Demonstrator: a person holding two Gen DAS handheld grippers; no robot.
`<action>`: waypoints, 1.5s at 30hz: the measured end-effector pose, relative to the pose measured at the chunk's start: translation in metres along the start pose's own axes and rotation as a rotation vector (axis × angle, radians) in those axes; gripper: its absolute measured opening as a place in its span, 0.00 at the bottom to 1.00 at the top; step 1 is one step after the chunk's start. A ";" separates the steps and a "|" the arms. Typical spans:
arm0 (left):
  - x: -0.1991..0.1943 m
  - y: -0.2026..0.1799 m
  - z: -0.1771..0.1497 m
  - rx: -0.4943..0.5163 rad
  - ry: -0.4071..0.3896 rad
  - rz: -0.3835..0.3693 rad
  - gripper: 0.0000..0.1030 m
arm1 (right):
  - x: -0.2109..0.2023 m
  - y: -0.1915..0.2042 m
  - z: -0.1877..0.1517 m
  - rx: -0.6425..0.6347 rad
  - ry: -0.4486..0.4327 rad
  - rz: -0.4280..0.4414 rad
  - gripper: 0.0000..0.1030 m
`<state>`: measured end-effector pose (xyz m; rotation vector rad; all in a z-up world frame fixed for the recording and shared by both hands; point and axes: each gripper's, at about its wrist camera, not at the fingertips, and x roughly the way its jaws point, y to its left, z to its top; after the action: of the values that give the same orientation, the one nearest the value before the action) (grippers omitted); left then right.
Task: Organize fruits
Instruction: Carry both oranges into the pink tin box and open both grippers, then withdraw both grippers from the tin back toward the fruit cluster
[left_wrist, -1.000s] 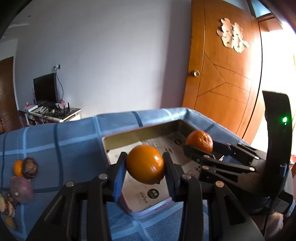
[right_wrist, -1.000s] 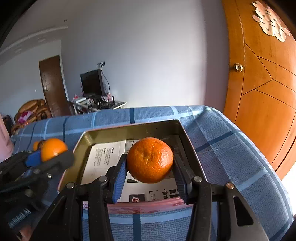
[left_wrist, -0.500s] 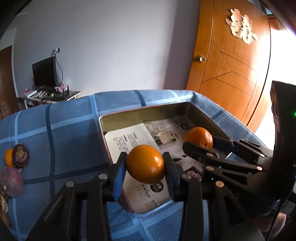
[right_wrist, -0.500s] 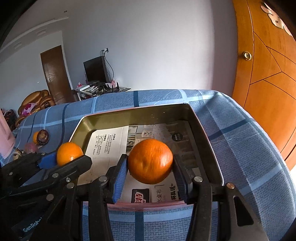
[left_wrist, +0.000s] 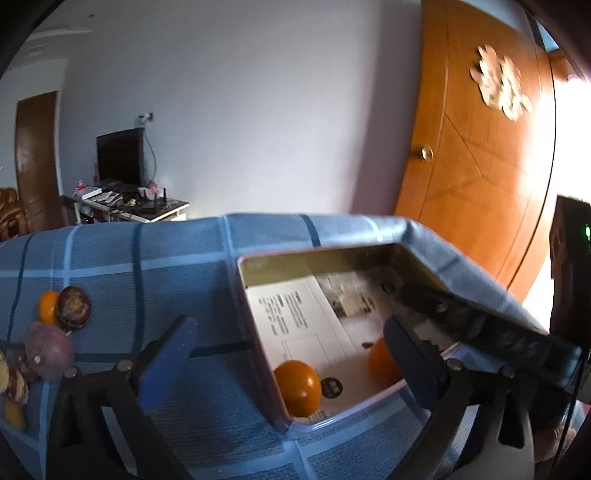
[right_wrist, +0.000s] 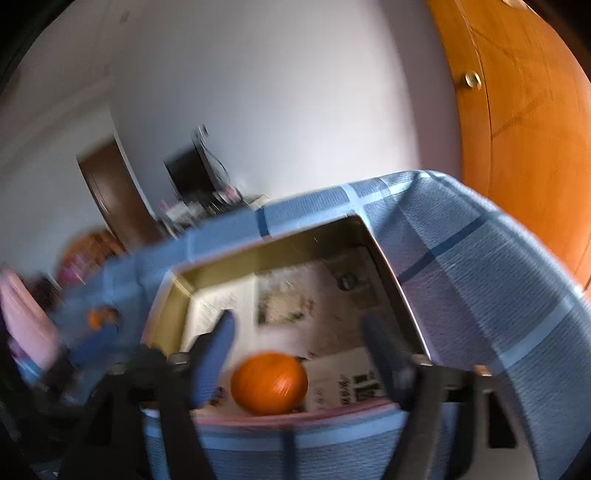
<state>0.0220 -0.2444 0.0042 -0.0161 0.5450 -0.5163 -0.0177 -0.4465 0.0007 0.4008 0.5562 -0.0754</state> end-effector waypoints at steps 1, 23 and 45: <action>-0.003 -0.001 0.000 0.007 -0.010 -0.001 1.00 | -0.003 -0.003 0.001 0.031 -0.020 0.024 0.83; -0.056 0.041 -0.017 0.080 -0.125 0.186 1.00 | -0.041 -0.003 -0.003 -0.005 -0.309 -0.135 0.83; -0.094 0.104 -0.034 0.059 -0.076 0.209 1.00 | -0.061 0.057 -0.049 0.029 -0.274 -0.094 0.83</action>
<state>-0.0152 -0.1048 0.0057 0.0767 0.4508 -0.3265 -0.0838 -0.3775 0.0154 0.3855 0.3031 -0.2254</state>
